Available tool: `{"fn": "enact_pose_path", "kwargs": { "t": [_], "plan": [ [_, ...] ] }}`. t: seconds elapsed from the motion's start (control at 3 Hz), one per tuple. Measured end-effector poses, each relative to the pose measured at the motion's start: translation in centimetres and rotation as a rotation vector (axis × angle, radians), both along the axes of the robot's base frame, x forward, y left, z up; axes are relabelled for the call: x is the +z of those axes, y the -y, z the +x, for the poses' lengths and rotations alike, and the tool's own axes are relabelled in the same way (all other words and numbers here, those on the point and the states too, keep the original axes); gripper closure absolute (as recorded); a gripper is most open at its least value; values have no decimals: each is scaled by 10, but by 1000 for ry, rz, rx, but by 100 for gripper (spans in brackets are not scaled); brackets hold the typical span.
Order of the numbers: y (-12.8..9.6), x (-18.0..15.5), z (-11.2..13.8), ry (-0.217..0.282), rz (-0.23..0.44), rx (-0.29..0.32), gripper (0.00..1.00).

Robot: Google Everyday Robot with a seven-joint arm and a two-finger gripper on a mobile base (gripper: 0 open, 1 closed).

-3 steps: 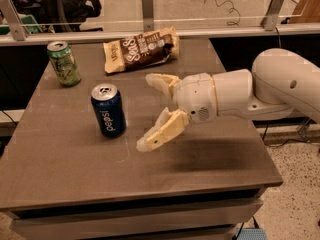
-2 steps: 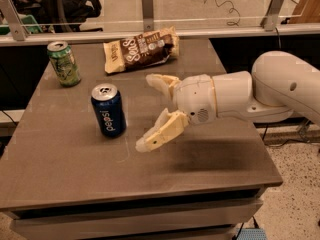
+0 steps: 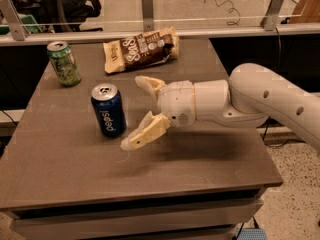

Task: Knock pepsi can over

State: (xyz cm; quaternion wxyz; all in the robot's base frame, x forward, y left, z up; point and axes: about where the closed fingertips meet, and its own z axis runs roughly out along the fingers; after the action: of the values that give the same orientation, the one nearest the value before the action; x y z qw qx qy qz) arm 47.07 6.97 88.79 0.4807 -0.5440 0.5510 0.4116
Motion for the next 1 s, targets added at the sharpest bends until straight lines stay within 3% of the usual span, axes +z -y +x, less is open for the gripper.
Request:
{"fn": "enact_pose_path", "kwargs": {
  "t": [0.33, 1.0],
  "plan": [
    [-19, -11, 7, 2, 26, 5, 0],
    [-53, -24, 16, 12, 80, 26, 40]
  ]
}}
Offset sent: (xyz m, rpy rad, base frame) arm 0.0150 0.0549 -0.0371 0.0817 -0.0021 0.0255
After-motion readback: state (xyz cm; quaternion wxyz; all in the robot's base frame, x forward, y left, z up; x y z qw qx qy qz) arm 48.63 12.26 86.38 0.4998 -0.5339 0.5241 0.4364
